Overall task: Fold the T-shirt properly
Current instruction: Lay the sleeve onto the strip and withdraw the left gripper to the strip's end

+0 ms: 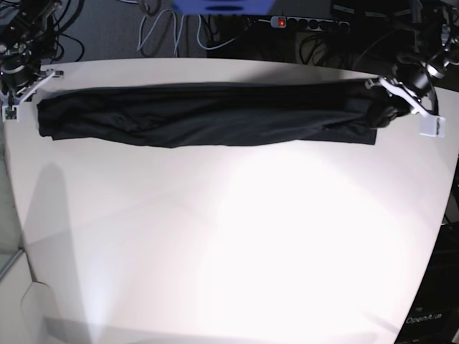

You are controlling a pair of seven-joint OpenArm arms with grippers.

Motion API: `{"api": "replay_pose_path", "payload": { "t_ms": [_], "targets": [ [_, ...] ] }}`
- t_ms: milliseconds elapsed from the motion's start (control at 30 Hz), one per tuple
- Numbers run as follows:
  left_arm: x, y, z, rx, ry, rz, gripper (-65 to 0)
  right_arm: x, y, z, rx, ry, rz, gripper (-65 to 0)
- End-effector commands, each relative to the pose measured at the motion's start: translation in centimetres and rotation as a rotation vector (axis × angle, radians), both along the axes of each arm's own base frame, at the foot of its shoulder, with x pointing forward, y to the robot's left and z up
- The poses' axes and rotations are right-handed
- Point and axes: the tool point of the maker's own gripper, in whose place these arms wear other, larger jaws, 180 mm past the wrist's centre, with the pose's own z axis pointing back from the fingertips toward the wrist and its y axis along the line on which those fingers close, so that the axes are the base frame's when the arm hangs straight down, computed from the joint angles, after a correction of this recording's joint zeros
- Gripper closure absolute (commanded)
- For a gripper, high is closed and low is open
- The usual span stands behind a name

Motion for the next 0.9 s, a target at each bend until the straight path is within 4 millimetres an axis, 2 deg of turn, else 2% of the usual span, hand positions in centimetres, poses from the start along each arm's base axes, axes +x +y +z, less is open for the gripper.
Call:
{"api": "replay_pose_path", "payload": {
  "t_ms": [0,100,233,400,700,867],
  "targets": [
    [0.2,0.6,1.1,0.011,-0.037,0.004,0.0,0.6,-0.6,1.1,-0.028,-0.032,0.007,-4.4],
    [-0.2,1.4,1.1,0.026,-0.029,0.025,0.0,0.6,-0.6,1.1,-0.028,-0.032,0.007,-4.4],
    [-0.5,2.1,0.0,0.021,0.0,0.044,0.0,0.6,-0.6,1.1,-0.028,-0.032,0.007,-4.4],
    [-0.6,2.3,-0.4,0.026,0.012,0.049,0.0,0.6,-0.6,1.1,-0.028,-0.032,0.007,-4.4],
    [-1.2,3.2,-1.7,0.143,0.044,0.049,0.0,0.6,-0.6,1.1,-0.028,-0.032,0.007,-4.4],
    [-1.6,2.5,-2.5,0.163,0.063,0.03,0.0,0.6,-0.6,1.1,-0.028,-0.032,0.007,-4.4]
  ]
}}
